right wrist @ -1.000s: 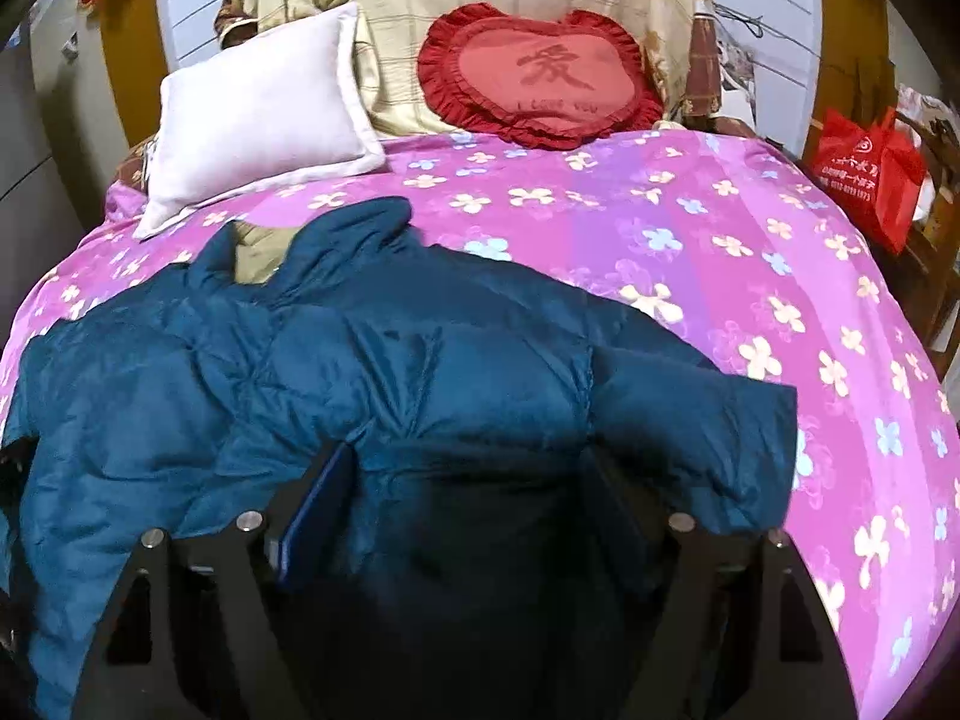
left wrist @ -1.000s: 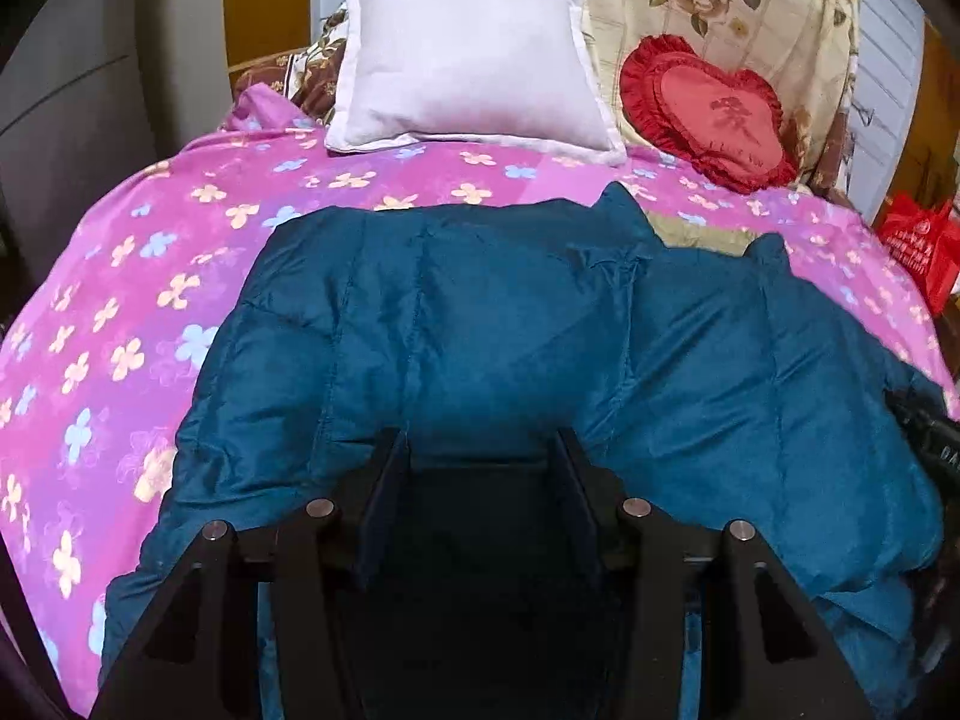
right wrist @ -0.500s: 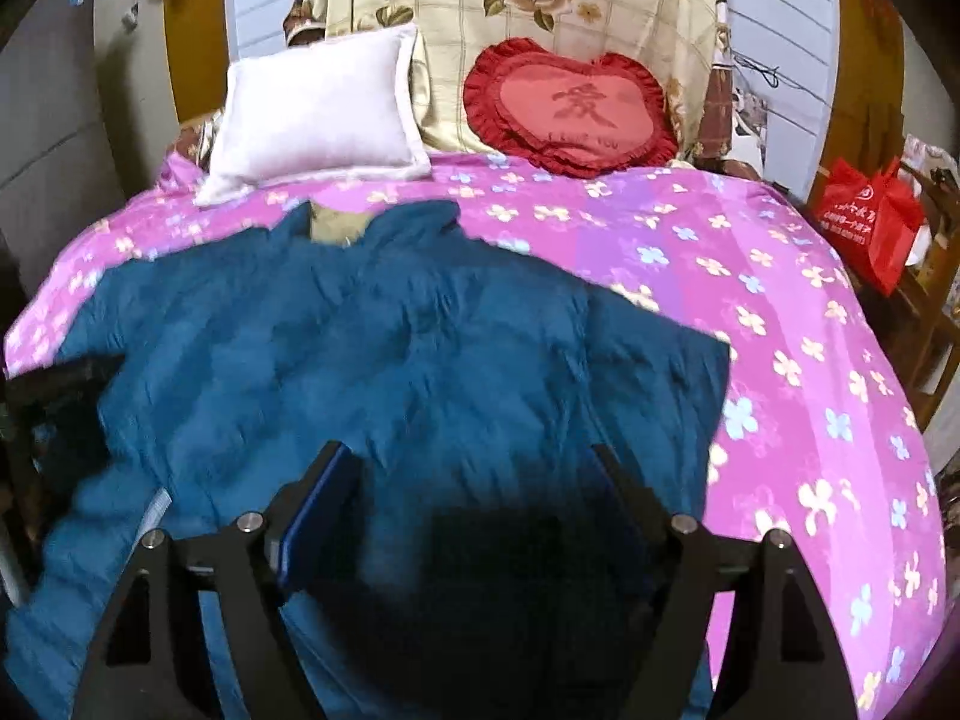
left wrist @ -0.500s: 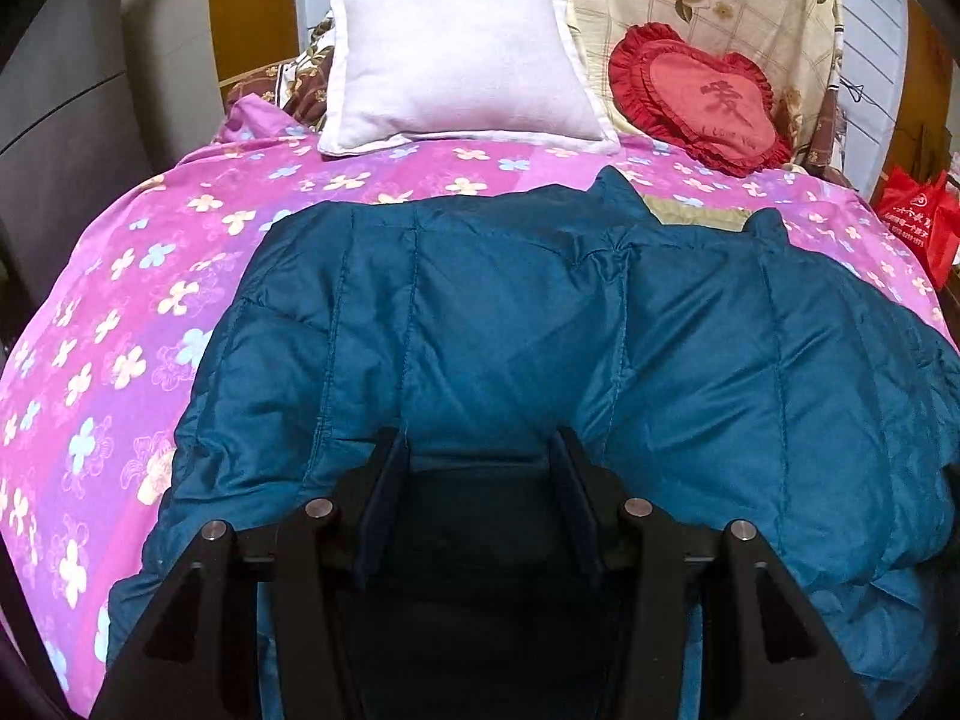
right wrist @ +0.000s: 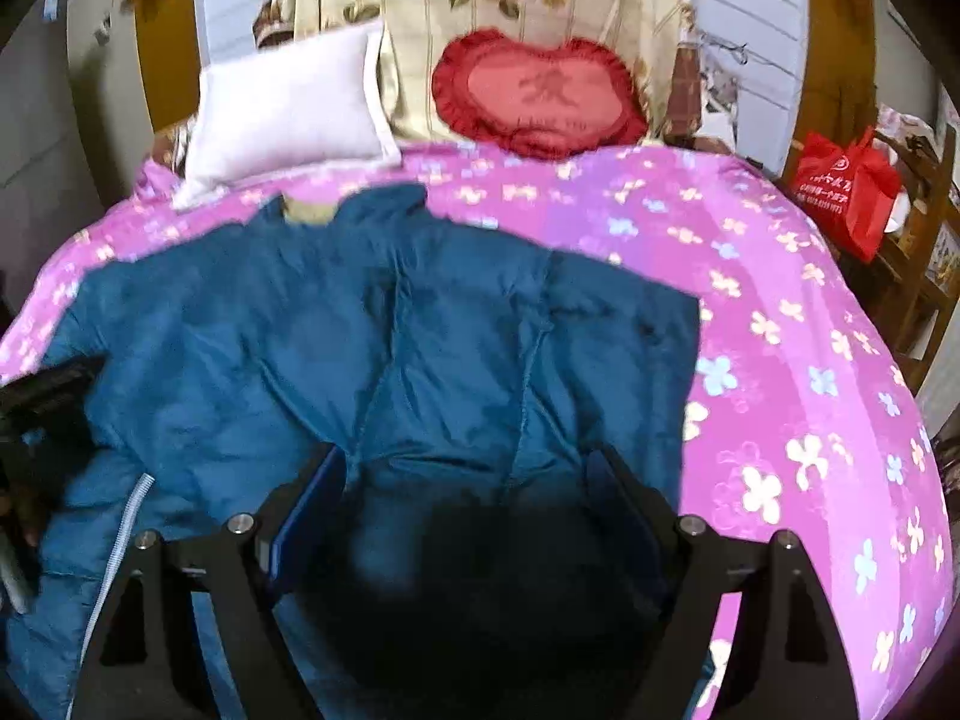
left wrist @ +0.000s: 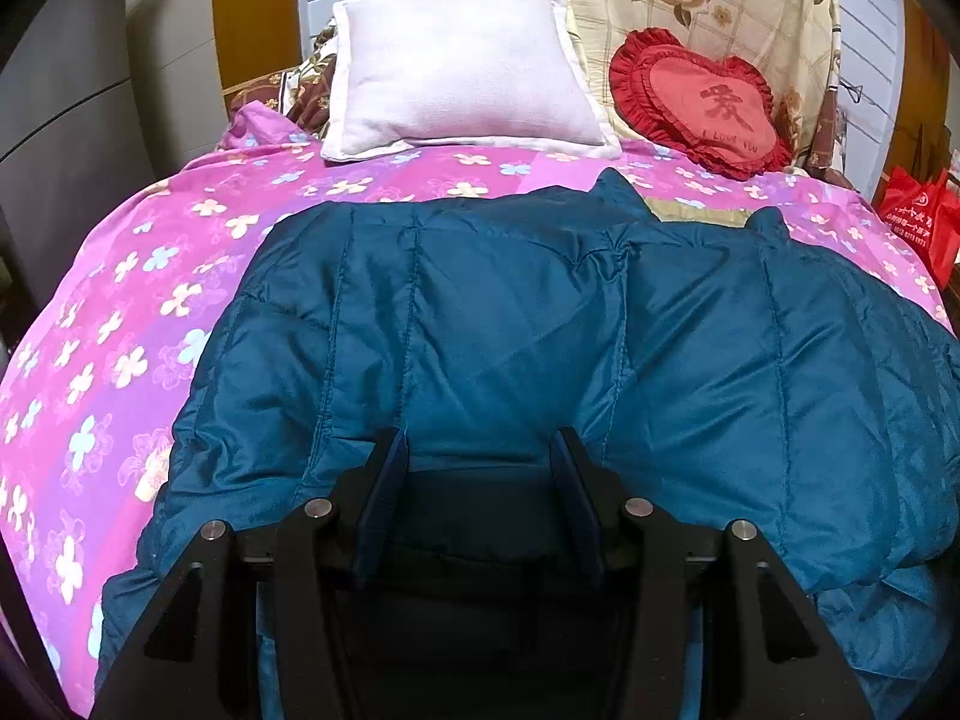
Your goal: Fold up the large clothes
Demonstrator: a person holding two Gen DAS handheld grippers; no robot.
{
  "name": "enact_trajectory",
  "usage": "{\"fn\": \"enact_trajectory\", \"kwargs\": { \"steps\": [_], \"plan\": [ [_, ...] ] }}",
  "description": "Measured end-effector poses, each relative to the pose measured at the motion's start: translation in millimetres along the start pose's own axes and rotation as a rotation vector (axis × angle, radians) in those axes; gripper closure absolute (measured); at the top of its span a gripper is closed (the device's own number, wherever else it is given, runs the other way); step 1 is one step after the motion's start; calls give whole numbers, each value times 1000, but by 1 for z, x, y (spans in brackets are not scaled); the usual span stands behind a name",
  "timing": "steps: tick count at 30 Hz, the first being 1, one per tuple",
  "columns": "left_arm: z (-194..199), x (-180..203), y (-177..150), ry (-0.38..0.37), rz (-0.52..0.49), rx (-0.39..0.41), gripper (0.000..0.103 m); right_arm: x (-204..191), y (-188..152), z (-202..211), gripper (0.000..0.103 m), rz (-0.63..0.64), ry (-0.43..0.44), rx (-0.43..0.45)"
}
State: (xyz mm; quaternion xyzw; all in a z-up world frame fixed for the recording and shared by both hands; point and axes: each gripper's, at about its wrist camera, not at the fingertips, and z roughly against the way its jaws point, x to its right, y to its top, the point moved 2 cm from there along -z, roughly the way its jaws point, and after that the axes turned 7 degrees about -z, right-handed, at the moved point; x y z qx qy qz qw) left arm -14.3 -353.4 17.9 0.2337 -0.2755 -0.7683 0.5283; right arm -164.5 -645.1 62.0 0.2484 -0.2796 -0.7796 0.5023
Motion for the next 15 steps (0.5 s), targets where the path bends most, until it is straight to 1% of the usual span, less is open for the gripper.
{"fn": "enact_trajectory", "kwargs": {
  "steps": [2,4,6,8,12,15],
  "plan": [
    [0,0,0,0,0,0,71,3,3,-1,17,-27,13,4],
    [-1,-1,0,-1,1,1,71,5,3,-12,17,-25,-12,-16],
    [0,0,0,0,0,1,71,7,-2,-33,17,2,-54,-60],
    [-1,-1,0,1,0,2,71,7,-5,-44,14,6,-50,-67],
    [-1,0,-1,1,0,1,71,5,-3,-45,13,-9,-62,-84],
    [0,-1,-1,-9,8,6,71,5,-3,-36,13,-11,-65,-88]
  ]
}}
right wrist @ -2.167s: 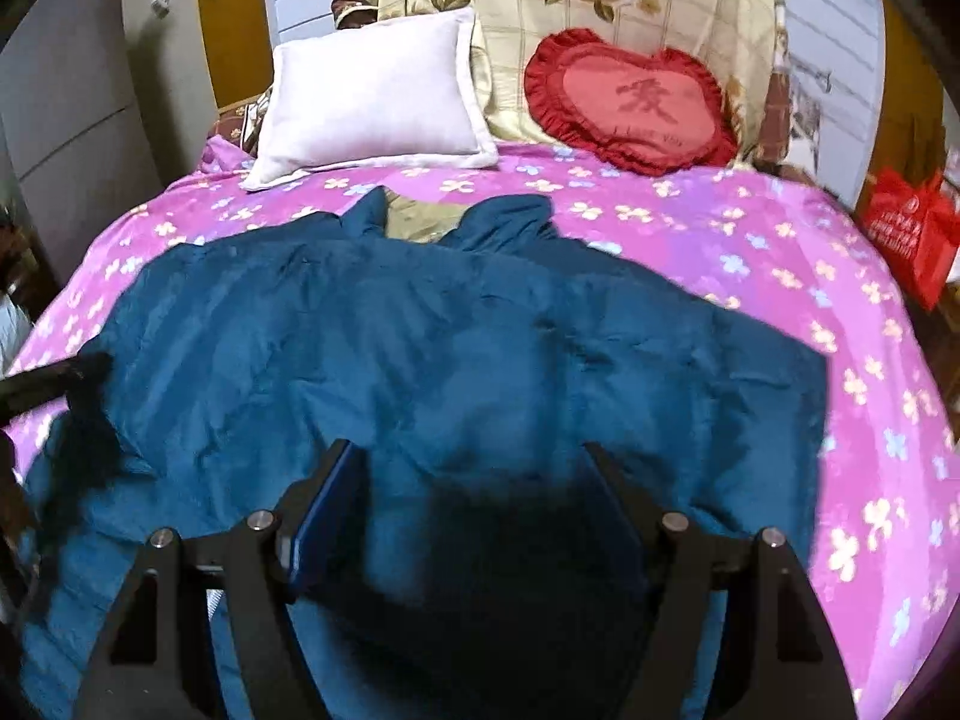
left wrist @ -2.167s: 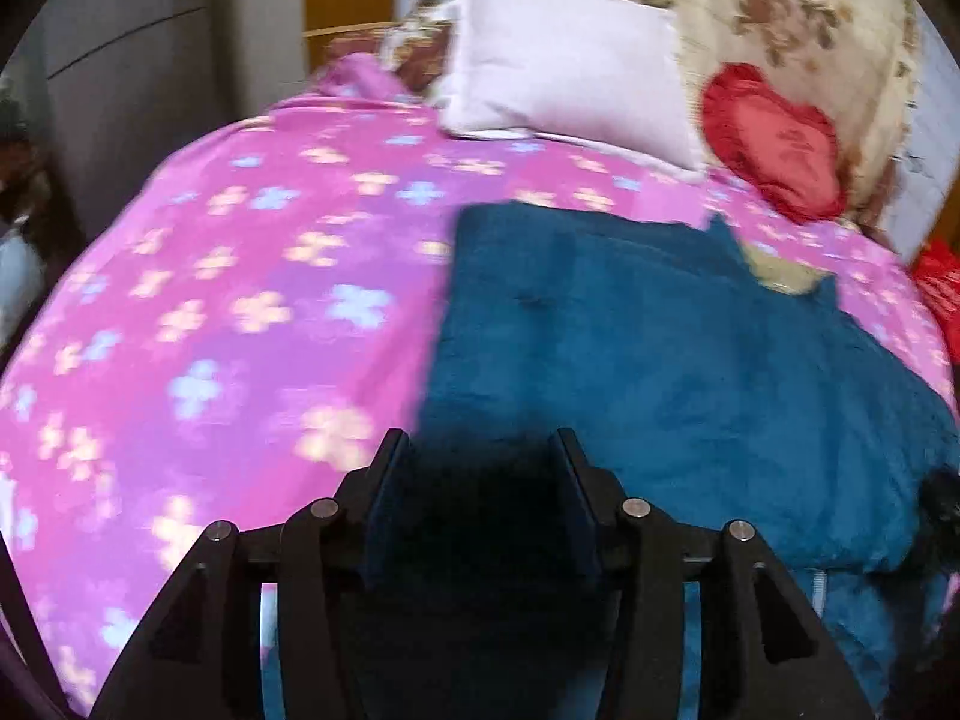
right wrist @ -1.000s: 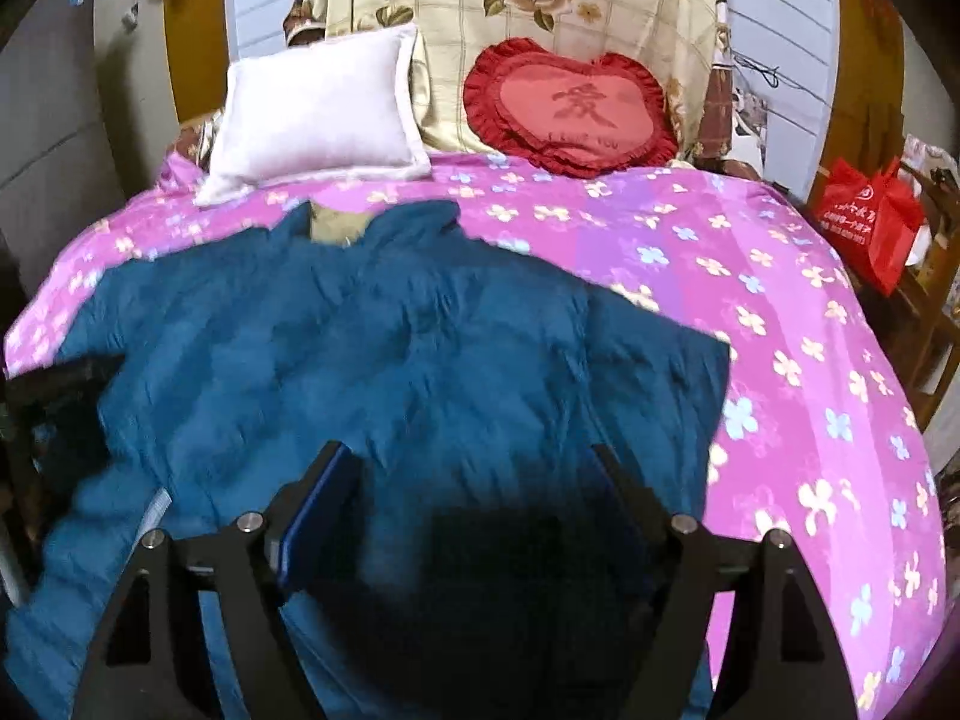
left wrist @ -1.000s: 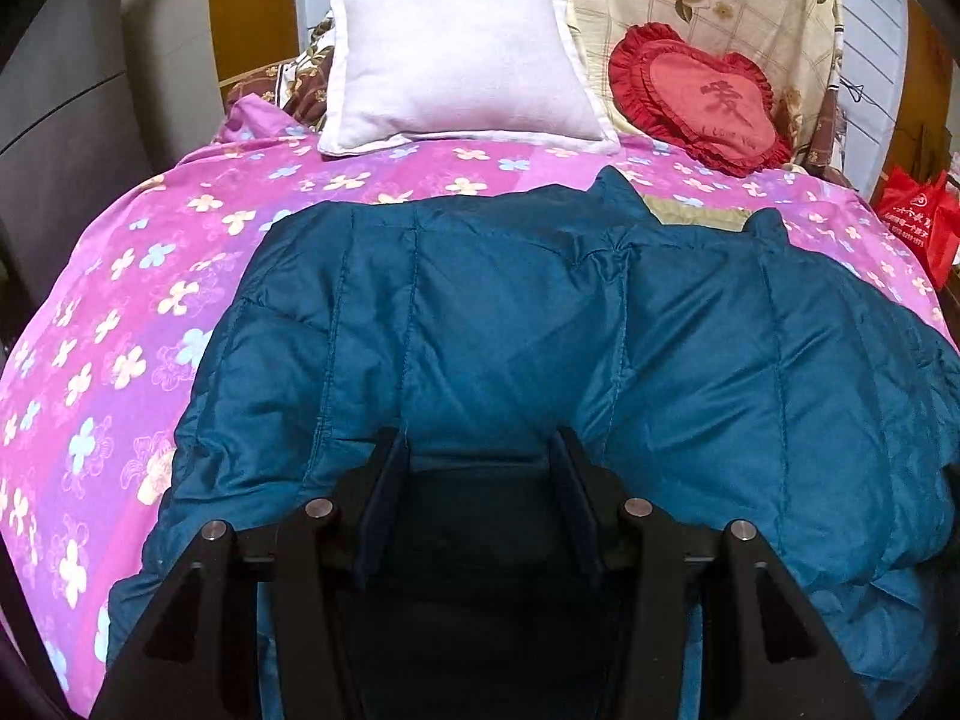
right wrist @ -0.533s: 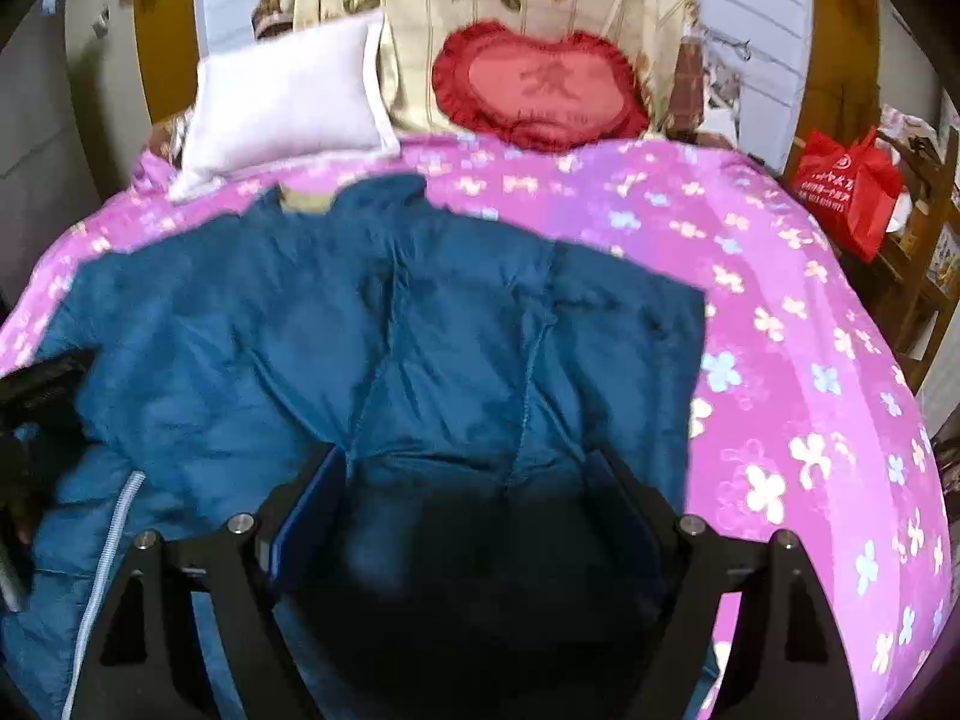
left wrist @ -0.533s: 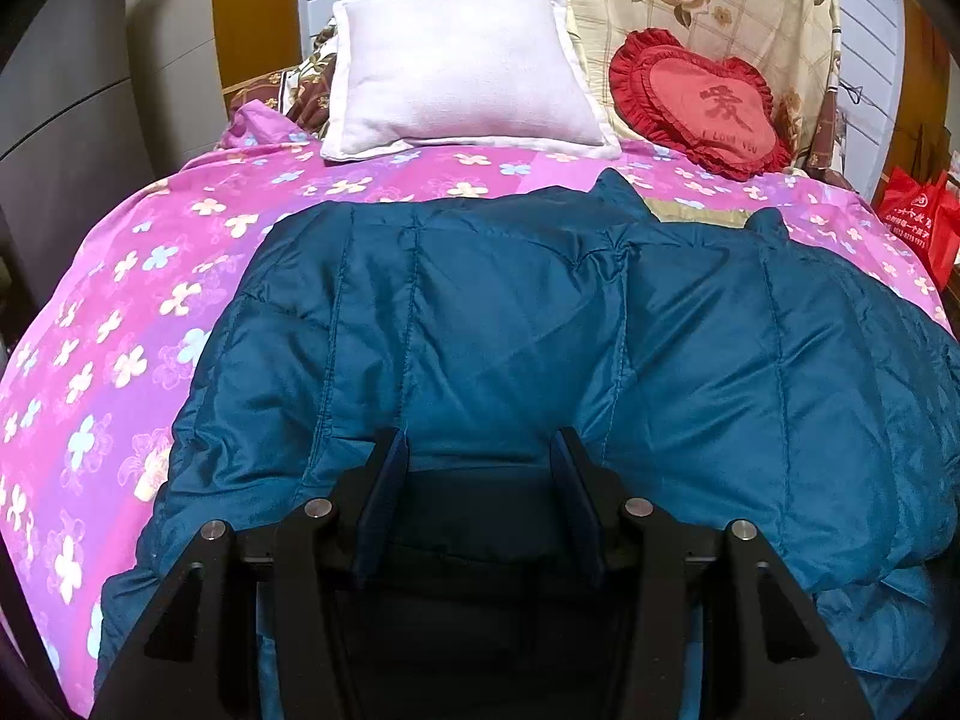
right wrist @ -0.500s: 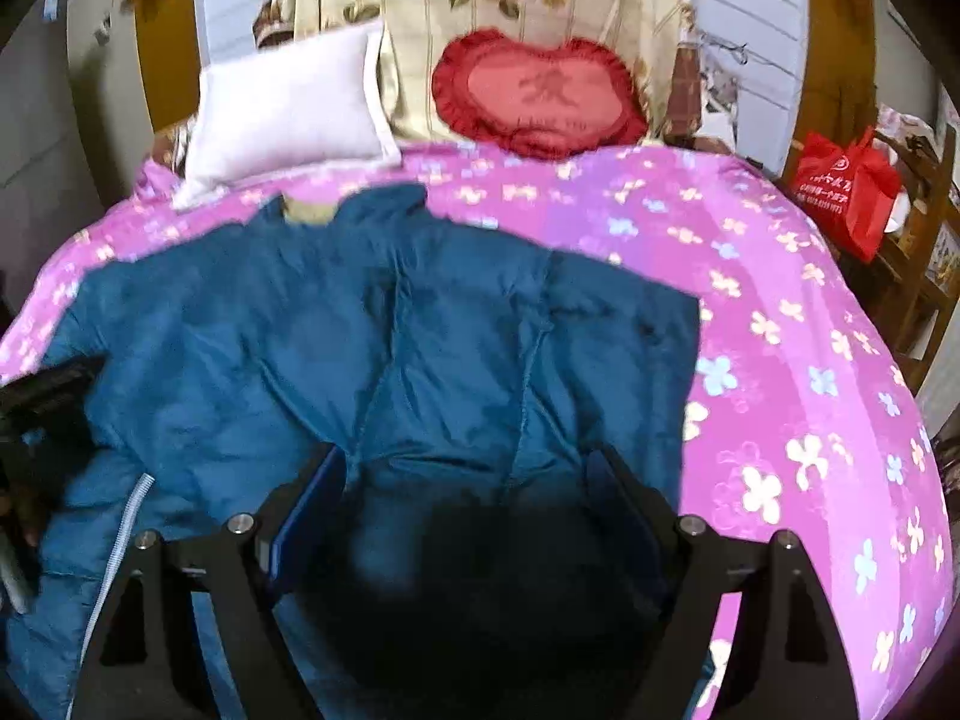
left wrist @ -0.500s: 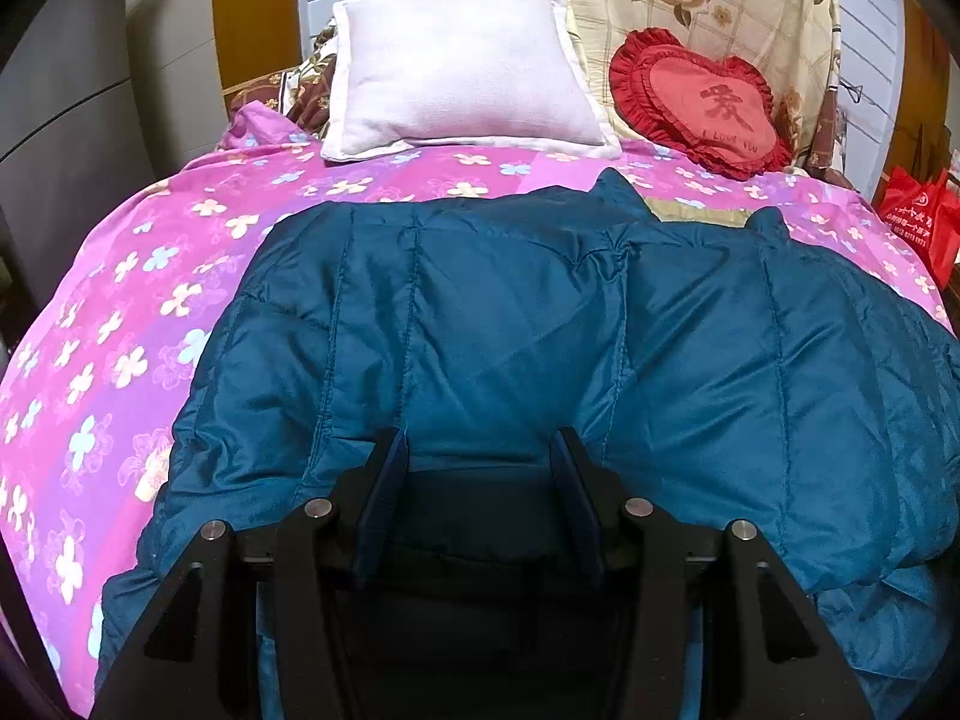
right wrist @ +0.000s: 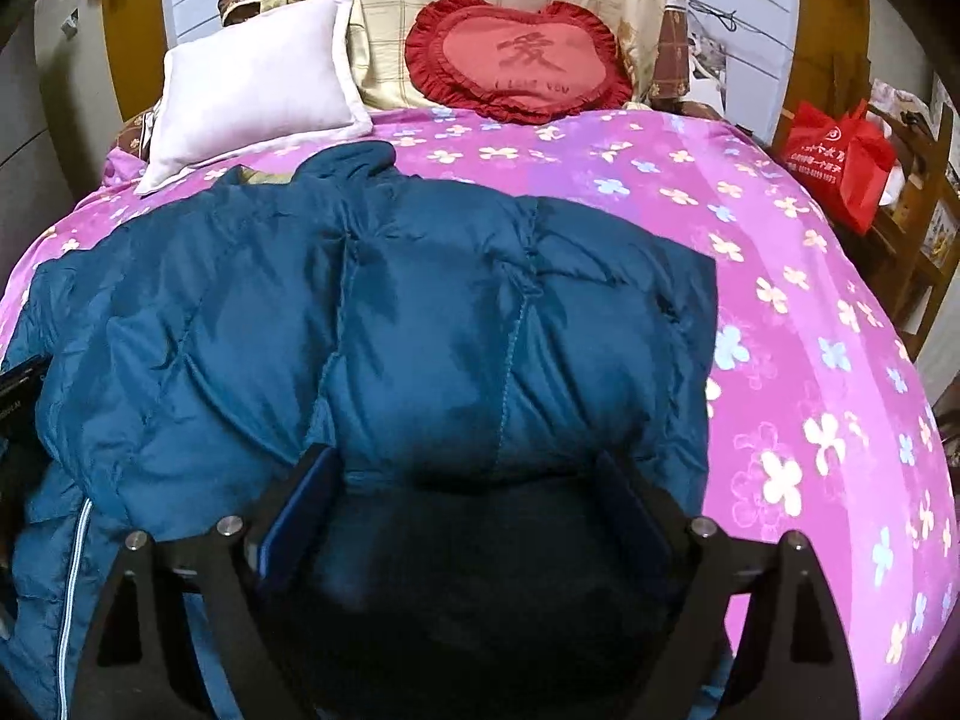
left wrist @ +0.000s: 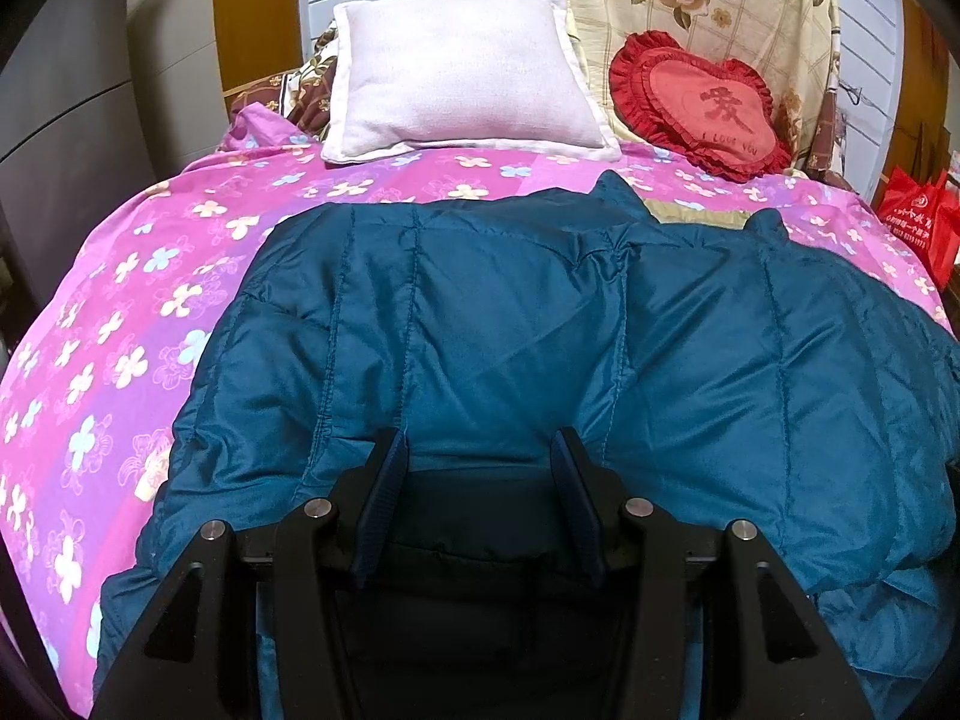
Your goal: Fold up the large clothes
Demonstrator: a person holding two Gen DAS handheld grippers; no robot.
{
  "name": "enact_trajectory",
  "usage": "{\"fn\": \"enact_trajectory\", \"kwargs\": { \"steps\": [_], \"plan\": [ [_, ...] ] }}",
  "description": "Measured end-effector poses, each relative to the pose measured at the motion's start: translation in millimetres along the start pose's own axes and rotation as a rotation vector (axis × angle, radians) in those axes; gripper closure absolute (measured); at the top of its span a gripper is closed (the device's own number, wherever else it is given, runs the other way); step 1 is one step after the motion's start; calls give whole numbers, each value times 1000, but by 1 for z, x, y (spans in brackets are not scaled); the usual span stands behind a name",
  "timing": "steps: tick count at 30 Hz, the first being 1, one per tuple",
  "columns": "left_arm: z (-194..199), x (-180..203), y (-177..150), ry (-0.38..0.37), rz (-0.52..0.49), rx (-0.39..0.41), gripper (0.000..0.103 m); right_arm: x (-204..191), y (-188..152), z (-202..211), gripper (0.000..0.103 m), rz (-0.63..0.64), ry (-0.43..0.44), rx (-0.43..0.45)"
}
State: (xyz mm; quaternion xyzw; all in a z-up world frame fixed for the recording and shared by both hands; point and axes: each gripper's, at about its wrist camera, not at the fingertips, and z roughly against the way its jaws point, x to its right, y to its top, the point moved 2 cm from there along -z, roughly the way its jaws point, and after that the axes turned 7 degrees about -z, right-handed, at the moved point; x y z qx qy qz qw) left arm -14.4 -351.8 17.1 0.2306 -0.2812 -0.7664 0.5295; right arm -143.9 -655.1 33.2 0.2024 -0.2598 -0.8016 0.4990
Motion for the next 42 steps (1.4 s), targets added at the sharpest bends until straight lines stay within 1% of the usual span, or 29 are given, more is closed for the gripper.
{"fn": "enact_trajectory", "kwargs": {
  "steps": [4,8,13,16,24,29,35,42],
  "plan": [
    [5,-4,1,-19,22,0,71,0,-4,23,13,-12,33,30],
    [11,-4,0,-13,26,2,71,-3,0,40,13,7,29,82],
    [24,-3,-1,-9,29,-6,71,-8,5,50,13,-24,74,90],
    [36,-4,-5,-10,23,1,71,-15,-1,56,13,-6,80,89],
    [65,-2,-23,5,-20,-1,71,-19,-26,70,13,4,92,40],
    [85,-5,-41,2,-35,-2,71,-14,-45,82,13,-6,97,5],
    [110,-13,-68,4,-54,-23,71,-3,-71,96,13,-30,102,-38],
    [134,-32,-97,-3,-26,-41,71,10,-98,112,13,-49,93,-60]
  ]
}}
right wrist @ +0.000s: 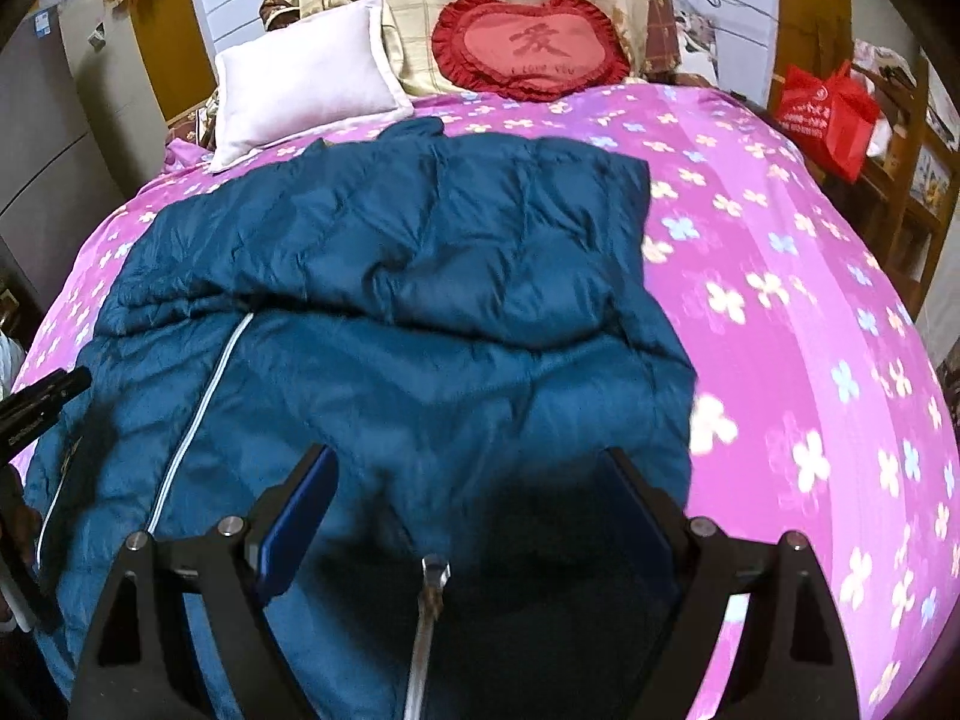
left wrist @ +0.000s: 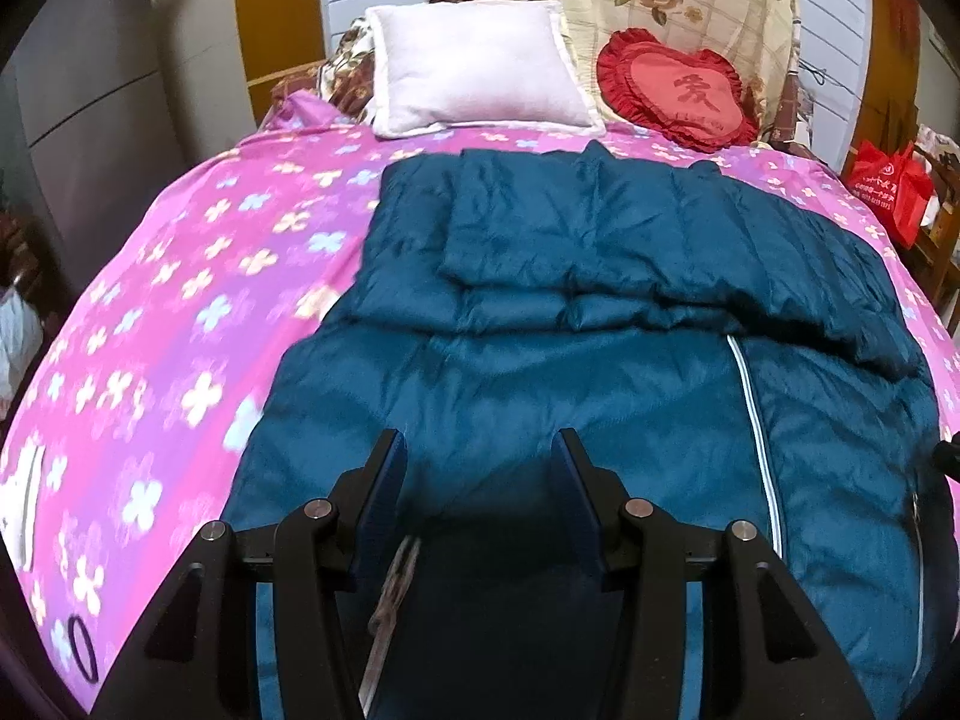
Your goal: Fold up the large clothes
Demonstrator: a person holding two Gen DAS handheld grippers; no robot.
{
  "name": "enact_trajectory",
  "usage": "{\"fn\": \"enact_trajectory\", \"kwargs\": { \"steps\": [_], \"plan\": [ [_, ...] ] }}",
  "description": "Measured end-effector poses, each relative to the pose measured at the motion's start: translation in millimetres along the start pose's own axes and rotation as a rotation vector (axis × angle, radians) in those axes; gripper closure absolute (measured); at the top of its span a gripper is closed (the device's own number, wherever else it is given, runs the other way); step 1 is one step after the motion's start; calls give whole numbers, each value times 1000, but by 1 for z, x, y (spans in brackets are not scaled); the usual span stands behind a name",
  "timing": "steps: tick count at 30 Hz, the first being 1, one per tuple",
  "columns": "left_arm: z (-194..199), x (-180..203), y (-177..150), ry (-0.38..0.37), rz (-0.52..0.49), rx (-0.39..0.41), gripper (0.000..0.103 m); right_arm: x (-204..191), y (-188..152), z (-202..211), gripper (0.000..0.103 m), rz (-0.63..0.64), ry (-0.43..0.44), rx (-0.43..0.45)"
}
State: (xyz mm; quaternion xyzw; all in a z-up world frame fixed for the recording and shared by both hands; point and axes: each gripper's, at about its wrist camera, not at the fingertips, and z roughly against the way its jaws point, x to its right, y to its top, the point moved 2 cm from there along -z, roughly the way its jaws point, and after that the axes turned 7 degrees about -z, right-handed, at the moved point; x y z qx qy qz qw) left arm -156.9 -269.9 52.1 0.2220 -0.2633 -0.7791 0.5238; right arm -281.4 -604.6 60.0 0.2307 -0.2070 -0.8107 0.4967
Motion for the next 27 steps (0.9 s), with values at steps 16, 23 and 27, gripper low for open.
{"fn": "enact_trajectory", "kwargs": {
  "steps": [16,23,27],
  "plan": [
    [49,-32,-54,53,-26,-1,71,3,-63,24,13,18,-12,-64],
    [60,-41,-79,65,-30,-26,71,7,-91,38,13,11,0,-82],
    [68,-46,-92,74,-34,-28,71,11,-102,49,13,14,4,-86]
  ]
}}
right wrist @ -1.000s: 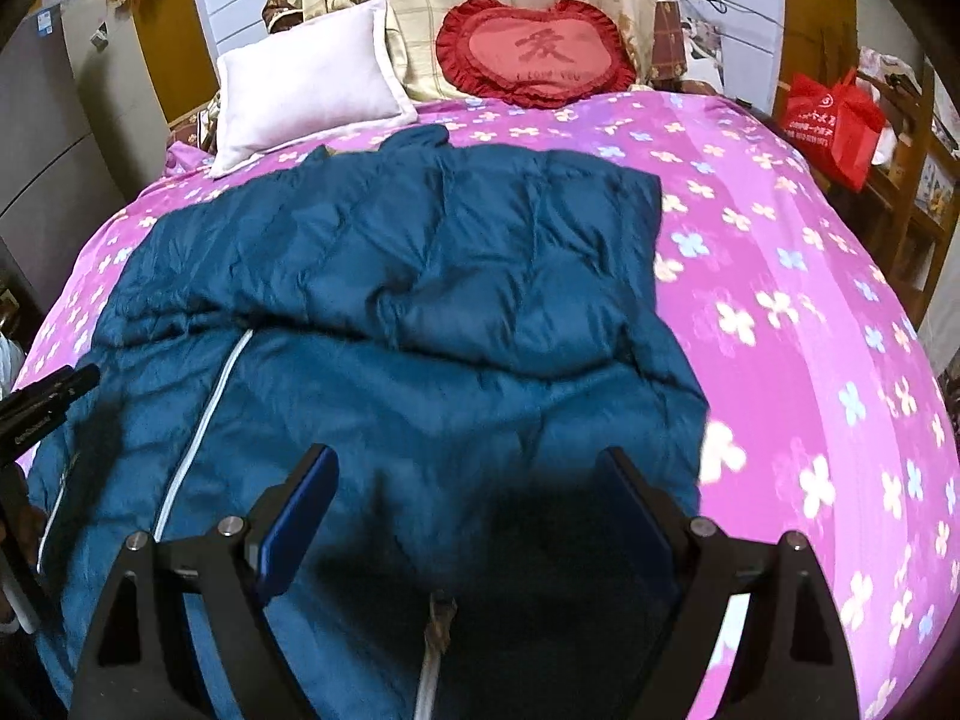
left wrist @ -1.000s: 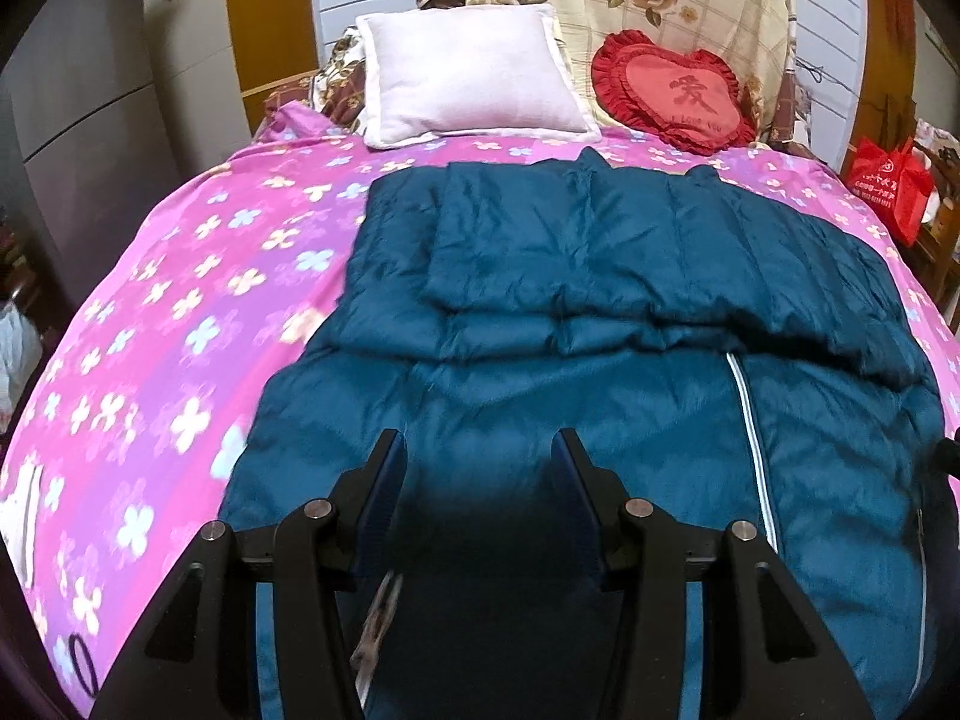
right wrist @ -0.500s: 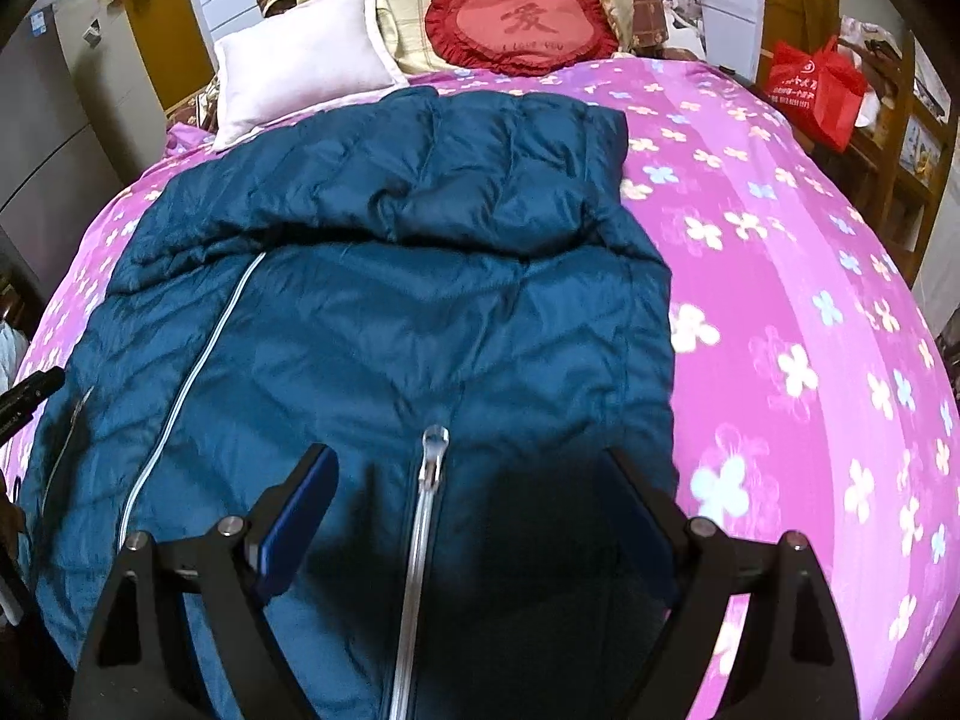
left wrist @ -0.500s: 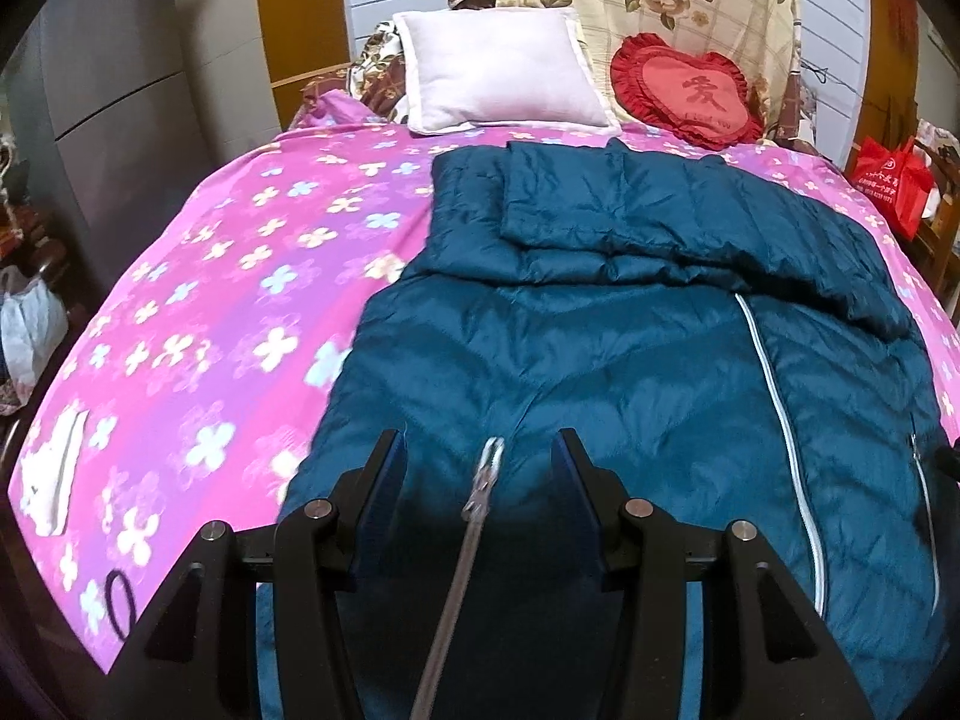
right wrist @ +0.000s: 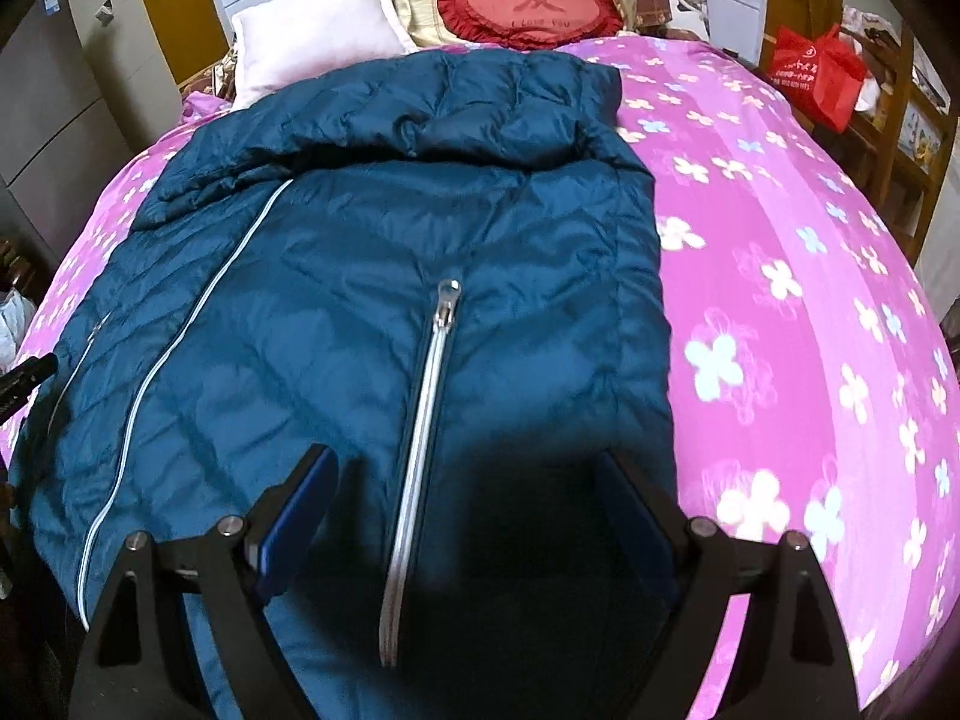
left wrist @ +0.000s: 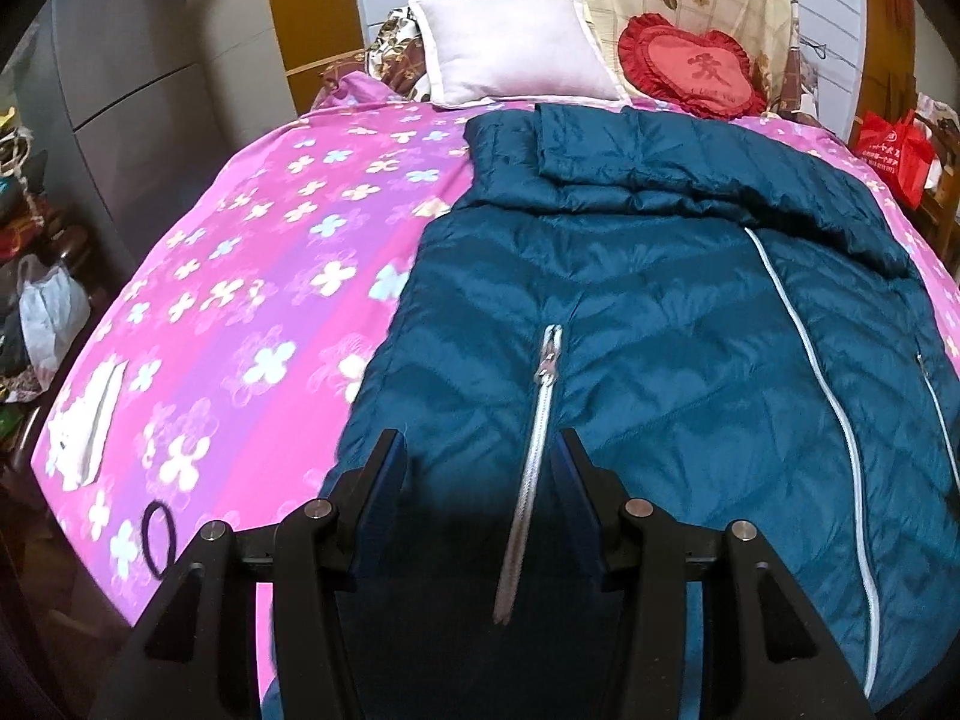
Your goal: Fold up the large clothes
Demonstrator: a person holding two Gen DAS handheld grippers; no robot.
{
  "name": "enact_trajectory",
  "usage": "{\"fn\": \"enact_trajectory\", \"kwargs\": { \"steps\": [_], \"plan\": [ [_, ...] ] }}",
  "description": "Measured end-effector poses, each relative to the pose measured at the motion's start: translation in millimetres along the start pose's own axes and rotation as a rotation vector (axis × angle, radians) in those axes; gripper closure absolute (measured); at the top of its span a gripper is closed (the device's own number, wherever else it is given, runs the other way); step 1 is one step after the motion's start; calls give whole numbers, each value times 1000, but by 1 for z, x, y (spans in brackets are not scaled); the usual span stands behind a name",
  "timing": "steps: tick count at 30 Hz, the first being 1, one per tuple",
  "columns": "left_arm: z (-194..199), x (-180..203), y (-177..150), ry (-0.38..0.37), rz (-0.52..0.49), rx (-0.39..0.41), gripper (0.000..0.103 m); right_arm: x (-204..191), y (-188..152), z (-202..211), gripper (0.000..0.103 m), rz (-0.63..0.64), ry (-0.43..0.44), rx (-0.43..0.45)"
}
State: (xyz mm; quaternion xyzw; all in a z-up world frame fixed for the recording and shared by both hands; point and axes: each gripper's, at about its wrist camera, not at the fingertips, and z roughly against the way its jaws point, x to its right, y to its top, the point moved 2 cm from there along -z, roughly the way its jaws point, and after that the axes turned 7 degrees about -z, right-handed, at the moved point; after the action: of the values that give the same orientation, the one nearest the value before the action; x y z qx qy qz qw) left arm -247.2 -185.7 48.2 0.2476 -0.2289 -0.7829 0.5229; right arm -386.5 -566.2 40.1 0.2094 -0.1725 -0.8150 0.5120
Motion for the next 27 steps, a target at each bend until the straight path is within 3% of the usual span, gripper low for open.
{"fn": "enact_trajectory", "kwargs": {
  "steps": [13,21,27],
  "plan": [
    [11,-20,-30,-15,35,-42,71,14,-31,18,13,0,-5,-18],
    [17,-47,-45,-121,124,-80,71,31,-43,24,12,-20,-22,-42],
    [21,-67,-55,-142,136,-108,71,49,-52,26,12,-57,-19,-71]
  ]
}}
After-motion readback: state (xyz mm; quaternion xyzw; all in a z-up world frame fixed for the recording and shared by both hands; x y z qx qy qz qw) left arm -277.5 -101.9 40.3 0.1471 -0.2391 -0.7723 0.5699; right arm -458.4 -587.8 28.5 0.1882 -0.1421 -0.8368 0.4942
